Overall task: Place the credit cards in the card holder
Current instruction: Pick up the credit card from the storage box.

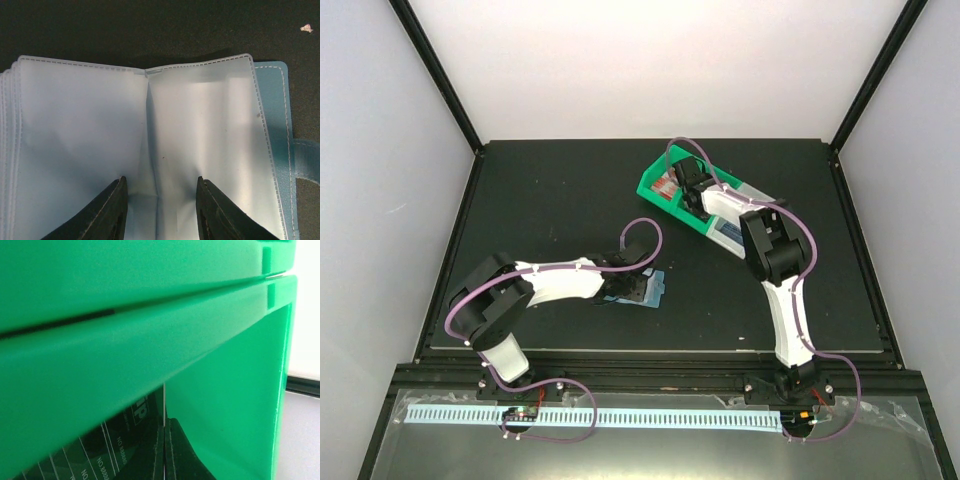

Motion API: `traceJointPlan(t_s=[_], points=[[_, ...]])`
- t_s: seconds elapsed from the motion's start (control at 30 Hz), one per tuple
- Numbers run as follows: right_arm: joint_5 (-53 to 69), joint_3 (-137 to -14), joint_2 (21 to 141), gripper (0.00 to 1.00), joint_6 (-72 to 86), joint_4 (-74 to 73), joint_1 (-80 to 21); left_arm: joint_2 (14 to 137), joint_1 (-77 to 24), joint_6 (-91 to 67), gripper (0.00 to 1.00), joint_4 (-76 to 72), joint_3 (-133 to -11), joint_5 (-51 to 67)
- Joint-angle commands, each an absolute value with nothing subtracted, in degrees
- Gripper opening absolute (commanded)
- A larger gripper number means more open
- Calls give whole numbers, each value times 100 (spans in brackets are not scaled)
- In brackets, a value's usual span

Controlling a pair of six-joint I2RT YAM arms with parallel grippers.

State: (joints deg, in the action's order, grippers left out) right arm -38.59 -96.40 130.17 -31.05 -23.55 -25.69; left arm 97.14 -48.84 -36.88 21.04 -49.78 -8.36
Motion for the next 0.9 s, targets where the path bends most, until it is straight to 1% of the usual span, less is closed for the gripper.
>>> traceJointPlan(t_s=[0.0,0.2,0.5,0.7,0.87], points=[[-3681,-9577,12526,1,-2942,-2326,-2535,10453,-4772,-3744,39,2504,-4561,-598],[-3482,-9264,11675,1,-2836,-2250,-2536,10424,-4772,-3737,39,2521,-4604,-583],[-3189,-9257,11239,1,-2338,-2821,-2540,10364,-4772,-3737,39,2533,-4631,-556],[-2055,-9207,10420,1,-1024,-3287,-2540,10297,-4772,-3662,42,2556,-4719,-490],[-869,-8713,9508,1,33,-3340,-2512,10176,-4757,-3555,45,2484,-4757,-257]])
